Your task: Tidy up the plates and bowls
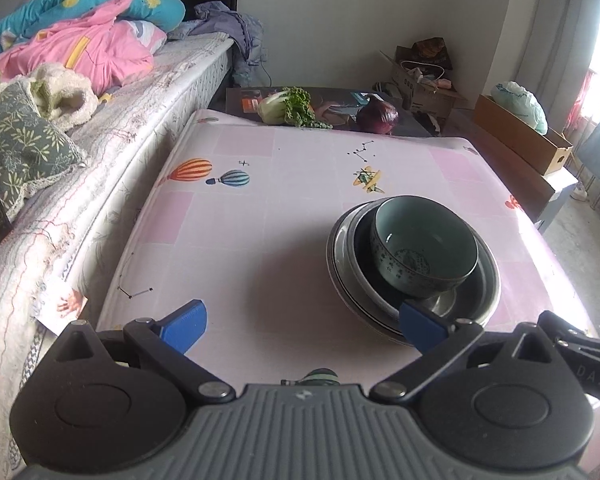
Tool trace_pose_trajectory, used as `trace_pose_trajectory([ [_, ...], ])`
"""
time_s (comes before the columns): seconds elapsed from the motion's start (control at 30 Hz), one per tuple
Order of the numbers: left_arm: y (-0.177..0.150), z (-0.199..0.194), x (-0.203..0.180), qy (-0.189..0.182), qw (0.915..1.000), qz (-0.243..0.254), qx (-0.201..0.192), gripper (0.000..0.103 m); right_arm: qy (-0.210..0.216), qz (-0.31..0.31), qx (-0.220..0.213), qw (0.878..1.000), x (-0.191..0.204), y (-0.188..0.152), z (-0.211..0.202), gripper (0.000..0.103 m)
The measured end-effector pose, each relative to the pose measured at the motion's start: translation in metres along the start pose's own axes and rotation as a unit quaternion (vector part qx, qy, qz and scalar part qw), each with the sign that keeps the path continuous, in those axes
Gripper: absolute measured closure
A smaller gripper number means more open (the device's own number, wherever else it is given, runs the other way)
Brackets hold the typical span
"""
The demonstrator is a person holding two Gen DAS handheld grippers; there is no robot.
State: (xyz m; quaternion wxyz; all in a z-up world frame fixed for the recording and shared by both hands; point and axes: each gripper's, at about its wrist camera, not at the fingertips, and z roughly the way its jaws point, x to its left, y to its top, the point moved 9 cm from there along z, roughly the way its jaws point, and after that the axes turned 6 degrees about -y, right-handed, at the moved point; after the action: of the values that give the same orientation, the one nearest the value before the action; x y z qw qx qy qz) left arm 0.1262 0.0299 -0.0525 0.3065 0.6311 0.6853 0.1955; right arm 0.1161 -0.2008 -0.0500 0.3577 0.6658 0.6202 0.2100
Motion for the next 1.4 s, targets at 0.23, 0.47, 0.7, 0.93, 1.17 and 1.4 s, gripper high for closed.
trace_pose_trajectory([
  [0.23,-0.012,0.008,0.0,0.024,0.9993,0.02,0.018,0.0,0.03,0.01,0.012,0.999,0.011,0.002,-0.006,0.001],
  [0.47,-0.012,0.01,-0.005,0.026,0.9991,0.026,0.023,0.0,0.046,0.013,0.018,0.999,0.014,0.004,-0.011,0.001],
  [0.7,-0.013,0.013,-0.004,0.041,0.9983,0.029,0.031,0.0,0.049,0.015,0.025,0.998,0.014,0.001,-0.01,0.001],
  [0.93,-0.015,0.019,-0.002,0.043,0.9978,0.022,0.046,0.0,0.05,0.014,0.035,0.998,0.016,-0.003,-0.005,0.001],
  [1.17,-0.017,0.021,-0.001,0.038,0.9978,0.019,0.052,0.0,0.048,0.014,0.042,0.998,0.017,-0.005,-0.002,0.001],
  [1.4,-0.017,0.022,-0.002,0.034,0.9977,0.021,0.055,0.0,0.05,0.015,0.045,0.998,0.018,-0.004,0.0,0.001],
])
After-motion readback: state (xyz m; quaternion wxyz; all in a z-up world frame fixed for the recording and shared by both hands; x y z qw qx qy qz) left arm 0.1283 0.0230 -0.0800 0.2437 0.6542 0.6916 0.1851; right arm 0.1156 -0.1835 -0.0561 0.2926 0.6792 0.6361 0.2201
